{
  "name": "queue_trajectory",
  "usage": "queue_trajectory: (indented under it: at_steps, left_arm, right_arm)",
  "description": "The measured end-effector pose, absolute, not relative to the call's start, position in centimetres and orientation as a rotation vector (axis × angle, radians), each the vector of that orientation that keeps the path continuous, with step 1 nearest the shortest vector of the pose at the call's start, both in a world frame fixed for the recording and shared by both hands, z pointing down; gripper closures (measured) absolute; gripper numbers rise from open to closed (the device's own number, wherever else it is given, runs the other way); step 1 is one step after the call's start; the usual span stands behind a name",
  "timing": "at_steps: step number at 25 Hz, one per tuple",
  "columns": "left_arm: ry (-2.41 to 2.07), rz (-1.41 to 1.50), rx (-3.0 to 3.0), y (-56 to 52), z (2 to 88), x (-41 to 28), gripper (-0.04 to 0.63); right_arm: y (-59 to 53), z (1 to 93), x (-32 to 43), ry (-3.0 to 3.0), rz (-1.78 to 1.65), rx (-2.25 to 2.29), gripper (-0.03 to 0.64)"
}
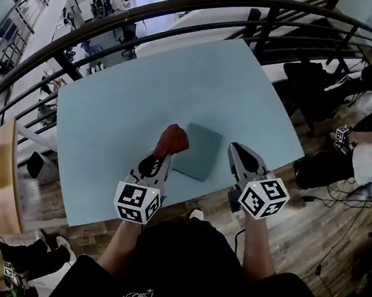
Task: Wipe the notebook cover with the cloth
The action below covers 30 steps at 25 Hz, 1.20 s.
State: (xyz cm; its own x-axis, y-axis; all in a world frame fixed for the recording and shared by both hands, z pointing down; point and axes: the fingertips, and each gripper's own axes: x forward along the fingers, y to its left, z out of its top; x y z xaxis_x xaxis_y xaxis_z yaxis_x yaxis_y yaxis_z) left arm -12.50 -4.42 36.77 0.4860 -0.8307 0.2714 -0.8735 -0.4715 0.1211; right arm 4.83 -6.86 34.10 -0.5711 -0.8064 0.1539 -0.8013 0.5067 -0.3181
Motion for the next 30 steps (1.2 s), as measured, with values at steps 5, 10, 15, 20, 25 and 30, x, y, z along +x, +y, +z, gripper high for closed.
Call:
queue_trajectory:
  at_steps: [5, 10, 15, 20, 25, 30]
  left_arm:
    - [-1.478, 0.293, 2.453, -5.9, 37.9, -10.1, 0.526]
    - [-1.485, 0.332, 2.429, -6.8, 39.4, -8.4, 0.526]
    - [-1.489, 0.35, 2.413, -8.2, 39.7, -7.6, 0.526]
    - [-1.474, 0.379, 2.414, -9.1, 40.7, -6.3, 0.526]
    - [-1.45, 0.42, 2.396, -10.6, 42.0, -5.7, 0.526]
    - [-1.402, 0.466, 2.406, -12.3, 43.5, -5.3, 0.526]
  right_arm:
    - [-8.4, 35.1, 7.3, 2.725, -0.608, -1.42, 0.609]
    - [-9.3, 36.6, 9.6, 2.702, -0.653, -1.428, 0.609]
    - [-10.3, 37.6, 10.5, 2.682, -0.702, -1.425, 0.609]
    - [-10.4, 38.8, 10.6, 2.684, -0.736, -1.418, 0.609]
    - [-10.5, 39.7, 10.4, 2.691, -0.75, -1.437, 0.609]
    - [-11.6, 40.5, 10.9, 2.668, -0.766, -1.483, 0.609]
